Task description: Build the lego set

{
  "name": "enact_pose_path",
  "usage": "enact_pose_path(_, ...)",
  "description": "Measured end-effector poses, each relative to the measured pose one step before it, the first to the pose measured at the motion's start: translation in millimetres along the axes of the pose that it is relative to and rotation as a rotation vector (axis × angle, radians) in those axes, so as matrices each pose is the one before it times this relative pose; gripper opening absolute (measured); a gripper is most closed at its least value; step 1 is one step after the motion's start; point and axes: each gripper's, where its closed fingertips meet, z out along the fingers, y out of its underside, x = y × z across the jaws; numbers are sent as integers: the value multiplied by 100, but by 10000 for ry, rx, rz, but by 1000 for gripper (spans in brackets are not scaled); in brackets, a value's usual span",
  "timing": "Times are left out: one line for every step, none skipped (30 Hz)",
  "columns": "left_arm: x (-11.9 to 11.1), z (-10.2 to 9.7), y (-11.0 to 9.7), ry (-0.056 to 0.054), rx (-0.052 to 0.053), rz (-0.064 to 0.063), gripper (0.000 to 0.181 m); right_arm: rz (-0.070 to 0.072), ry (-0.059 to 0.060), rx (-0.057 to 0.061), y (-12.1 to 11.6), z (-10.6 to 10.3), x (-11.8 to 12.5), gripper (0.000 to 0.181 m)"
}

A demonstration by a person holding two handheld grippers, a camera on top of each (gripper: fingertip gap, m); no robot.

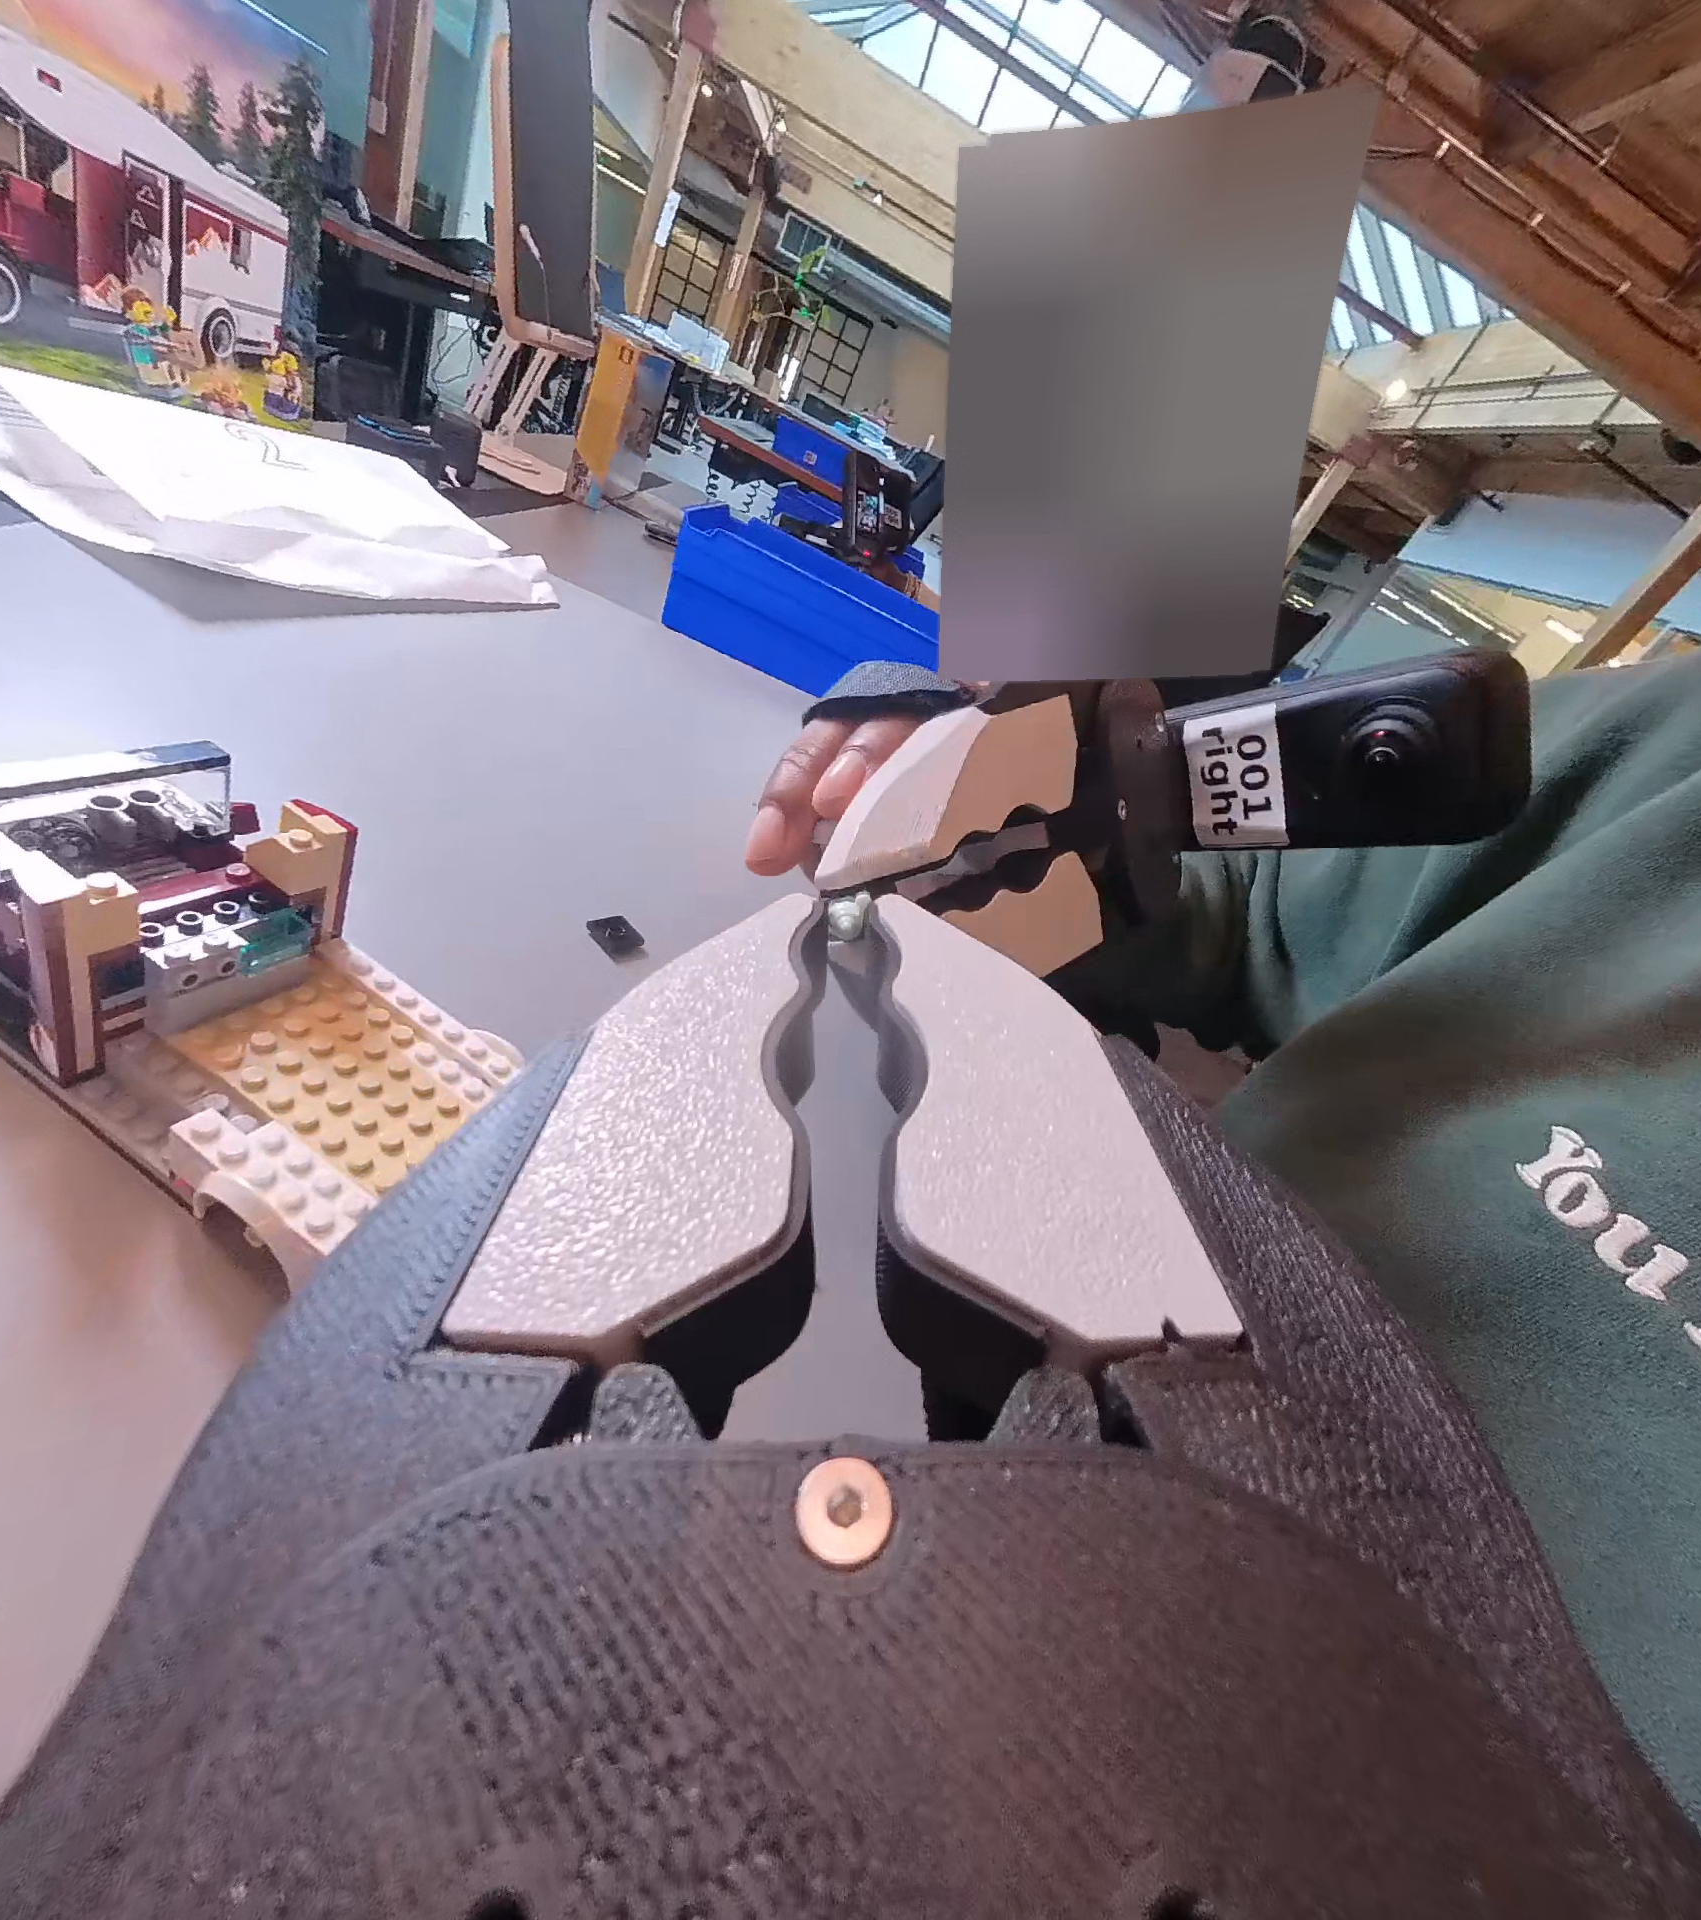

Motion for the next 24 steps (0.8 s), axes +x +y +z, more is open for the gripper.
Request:
enact_pose_path(-25,6,25,-19,-20,-1,6,-129,66,-24,37,12,1,7)
enact_pose_path(-60,9,44,-40,-44,5,6,-100,45,-34,63,14,-20,7)
enact_pose_path(-87,16,94,-59,-87,60,6,-76,9,-48,96,32,-41,7)
enact_pose_path(-65,-9,94,-39,-93,115,6,-9,-20,-27,93,37,-69,7)
enact_pose_path(-46,-7,104,-23,-103,148,6,111,-67,-9,71,38,-97,7)
enact_pose_path(-106,-24,160,-49,-152,172,6,247,-130,-29,123,68,-124,7)
enact_pose_path(-115,3,153,-54,-154,194,6,370,-160,-18,137,77,-117,7)
enact_pose_path(-62,9,79,-22,-127,198,6,449,-186,34,115,60,-108,7)
enact_pose_path(-7,28,142,21,-216,248,6,491,-281,23,146,68,-188,7)
enact_pose_path(-18,55,202,7,-268,318,6,530,-361,-35,235,76,-239,9)
enact_pose_path(-51,69,154,-46,-229,385,6,536,-355,18,167,35,-195,10)
enact_pose_path(113,76,108,66,-202,353,6,514,-344,90,68,-30,-182,10)
enact_pose_path(81,75,30,44,-137,290,6,499,-321,71,64,-46,-124,11)
enact_pose_path(11,96,20,2,-104,224,6,477,-209,81,28,-90,36,10)
enact_pose_path(67,105,-31,40,-53,166,6,421,-162,134,-62,-122,74,9)
enact_pose_path(113,109,-83,70,3,107,6,363,-186,120,-71,-126,8,8)
enact_pose_path(55,96,-50,19,2,89,6,320,-182,77,-30,-98,-23,8)
enact_pose_path(66,79,2,17,-17,133,6,292,-163,67,-5,-85,-17,8)
enact_pose_path(83,54,28,16,-17,133,6,270,-178,82,-24,-76,-49,9)
enact_pose_path(107,33,-38,18,26,122,6,258,-211,72,-32,-84,-117,9)
enact_pose_path(50,35,36,-13,-18,84,6,231,-197,51,-7,-67,-105,8)
enact_pose_path(10,22,37,-25,-20,78,6,183,-149,44,-8,-54,-70,8)
enact_pose_path(35,27,35,2,-13,48,6,128,-105,35,-5,-41,-43,8)
enact_pose_path(23,22,22,6,-4,19,6,70,-78,5,24,-20,-32,8)
